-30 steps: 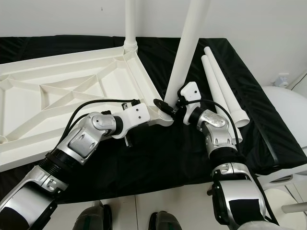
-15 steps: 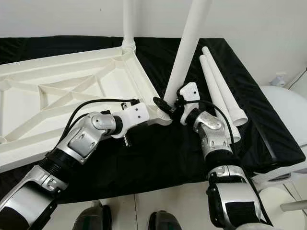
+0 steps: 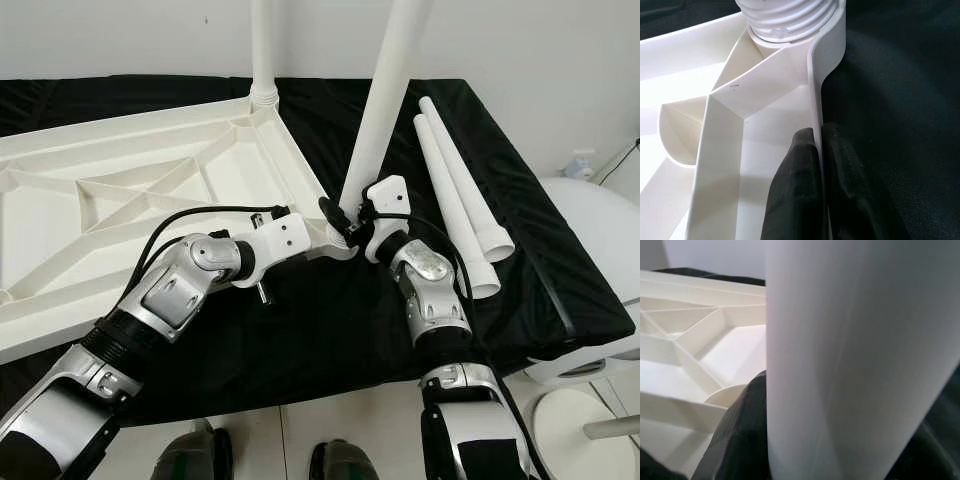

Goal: Building children table

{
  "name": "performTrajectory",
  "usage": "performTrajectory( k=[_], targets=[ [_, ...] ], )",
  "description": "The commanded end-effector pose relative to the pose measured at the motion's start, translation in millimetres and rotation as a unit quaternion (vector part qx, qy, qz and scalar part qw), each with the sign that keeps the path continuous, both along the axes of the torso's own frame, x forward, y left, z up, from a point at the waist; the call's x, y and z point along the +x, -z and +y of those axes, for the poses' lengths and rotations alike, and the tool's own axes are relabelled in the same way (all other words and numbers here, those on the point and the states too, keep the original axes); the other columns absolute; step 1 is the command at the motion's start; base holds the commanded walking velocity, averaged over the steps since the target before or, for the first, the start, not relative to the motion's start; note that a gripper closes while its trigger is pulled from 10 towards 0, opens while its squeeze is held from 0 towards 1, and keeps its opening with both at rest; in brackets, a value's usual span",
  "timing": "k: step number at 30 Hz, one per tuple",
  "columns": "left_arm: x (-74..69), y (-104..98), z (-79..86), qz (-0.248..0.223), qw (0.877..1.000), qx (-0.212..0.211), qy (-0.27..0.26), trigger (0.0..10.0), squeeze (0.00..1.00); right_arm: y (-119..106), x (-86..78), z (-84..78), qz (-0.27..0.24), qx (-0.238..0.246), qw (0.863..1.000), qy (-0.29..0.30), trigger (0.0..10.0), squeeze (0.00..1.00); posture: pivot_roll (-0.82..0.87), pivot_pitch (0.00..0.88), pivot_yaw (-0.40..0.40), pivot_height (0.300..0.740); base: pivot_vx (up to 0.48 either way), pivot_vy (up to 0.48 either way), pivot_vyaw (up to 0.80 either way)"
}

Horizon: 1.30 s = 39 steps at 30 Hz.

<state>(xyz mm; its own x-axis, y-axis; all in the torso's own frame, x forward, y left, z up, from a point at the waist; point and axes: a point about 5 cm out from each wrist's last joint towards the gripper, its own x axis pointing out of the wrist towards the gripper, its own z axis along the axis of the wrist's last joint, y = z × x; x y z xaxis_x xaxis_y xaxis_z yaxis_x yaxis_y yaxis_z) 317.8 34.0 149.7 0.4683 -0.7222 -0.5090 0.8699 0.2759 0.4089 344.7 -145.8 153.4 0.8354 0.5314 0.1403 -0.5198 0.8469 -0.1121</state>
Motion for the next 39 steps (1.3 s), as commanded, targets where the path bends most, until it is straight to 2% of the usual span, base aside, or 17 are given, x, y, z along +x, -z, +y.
performTrajectory(
  k=[1, 6, 12, 15, 25, 32, 39],
  targets=[
    [-5.0, -3, -9.3, -0.011, 1.0, -0.007, 0.021, 10.0, 0.0, 6, -2.5, 2.7, 0.013, 0.002, 1.0, 0.016, 10.0, 0.0, 0.0, 0.068, -0.038, 0.74, 0.0, 0.0, 0.0],
    [-5.6, -3, -9.1, -0.01, 1.0, -0.006, 0.021, 10.0, 0.0, 6, -6.8, 9.5, 0.008, 0.014, 0.999, 0.036, 10.0, 0.0, 0.0, 0.067, -0.039, 0.74, 0.0, 0.0, 0.0],
    [-6.0, -2, -10.2, -0.01, 1.0, -0.006, 0.023, 10.0, 0.0, 7, -13.5, 25.3, 0.016, 0.052, 0.994, 0.099, 10.0, 0.0, 0.0, 0.058, -0.044, 0.74, 0.0, 0.0, 0.0],
    [-6.0, -2, -10.4, -0.01, 1.0, -0.006, 0.023, 10.0, 0.0, 7, -14.5, 27.3, 0.016, 0.058, 0.992, 0.107, 10.0, 0.0, 0.0, 0.057, -0.044, 0.74, 0.0, 0.0, 0.0],
    [-7.1, -1, -12.1, -0.011, 1.0, -0.006, 0.024, 10.0, 0.0, 5, -22.8, 42.2, 0.024, 0.072, 0.974, 0.214, 10.0, 0.0, 0.0, 0.042, -0.055, 0.74, 0.0, 0.0, 0.0],
    [-7.3, -1, -12.1, -0.012, 1.0, -0.006, 0.024, 10.0, 0.0, 5, -28.9, 52.0, 0.023, 0.07, 0.972, 0.221, 10.0, 0.0, 0.0, 0.034, -0.061, 0.74, 0.0, 0.0, 0.0],
    [-7.2, -1, -12.4, -0.013, 1.0, -0.006, 0.025, 10.0, 0.0, 2, -28.7, 45.1, 0.017, 0.071, 0.972, 0.222, 10.0, 0.0, 0.0, 0.031, -0.062, 0.74, 0.0, 0.0, 0.0]
  ],
)
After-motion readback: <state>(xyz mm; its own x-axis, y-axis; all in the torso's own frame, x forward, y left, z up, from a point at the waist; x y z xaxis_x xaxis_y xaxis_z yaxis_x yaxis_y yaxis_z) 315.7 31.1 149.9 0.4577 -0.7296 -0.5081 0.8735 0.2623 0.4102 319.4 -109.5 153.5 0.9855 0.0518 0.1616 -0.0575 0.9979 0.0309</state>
